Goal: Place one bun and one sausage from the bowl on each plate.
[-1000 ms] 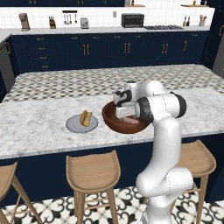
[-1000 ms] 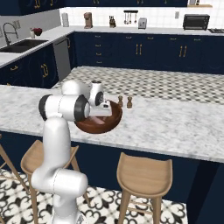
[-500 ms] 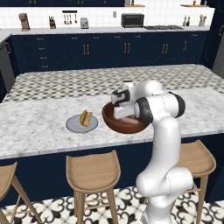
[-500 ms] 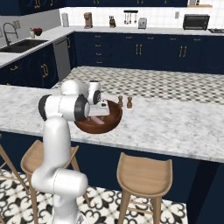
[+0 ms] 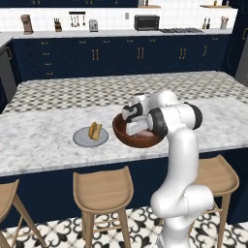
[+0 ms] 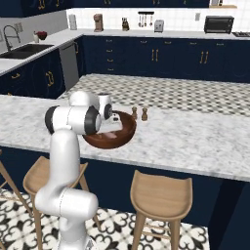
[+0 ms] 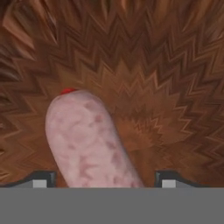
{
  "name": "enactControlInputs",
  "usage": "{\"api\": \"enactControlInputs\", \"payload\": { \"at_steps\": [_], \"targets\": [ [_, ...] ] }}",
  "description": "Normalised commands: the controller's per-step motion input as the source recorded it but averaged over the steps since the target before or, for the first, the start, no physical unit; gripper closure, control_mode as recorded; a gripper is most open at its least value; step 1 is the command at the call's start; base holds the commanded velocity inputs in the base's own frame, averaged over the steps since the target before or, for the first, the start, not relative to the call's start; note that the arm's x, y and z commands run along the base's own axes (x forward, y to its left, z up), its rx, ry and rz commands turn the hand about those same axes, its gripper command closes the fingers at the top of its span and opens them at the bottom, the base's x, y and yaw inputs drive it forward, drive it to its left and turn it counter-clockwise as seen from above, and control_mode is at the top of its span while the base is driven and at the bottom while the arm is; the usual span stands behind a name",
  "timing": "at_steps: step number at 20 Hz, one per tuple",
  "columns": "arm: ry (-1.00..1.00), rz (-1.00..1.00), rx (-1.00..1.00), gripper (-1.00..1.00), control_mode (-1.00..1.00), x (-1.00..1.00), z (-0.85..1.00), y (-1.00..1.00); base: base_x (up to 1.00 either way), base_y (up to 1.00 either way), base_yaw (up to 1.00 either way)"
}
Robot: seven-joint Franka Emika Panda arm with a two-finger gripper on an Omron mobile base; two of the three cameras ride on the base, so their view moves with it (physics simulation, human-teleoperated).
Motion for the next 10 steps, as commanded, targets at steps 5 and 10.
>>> {"api": "enactControlInputs", "payload": {
  "at_steps": [5, 10],
  "targets": [
    [0.00, 0.00, 0.00, 1.00, -1.00, -0.05, -0.01, 0.00, 0.00, 0.00, 0.00],
    [-0.22, -0.06, 0.01, 1.00, -1.00, -0.10, 0.73, 0.17, 0.00, 0.00, 0.00]
  ]
}}
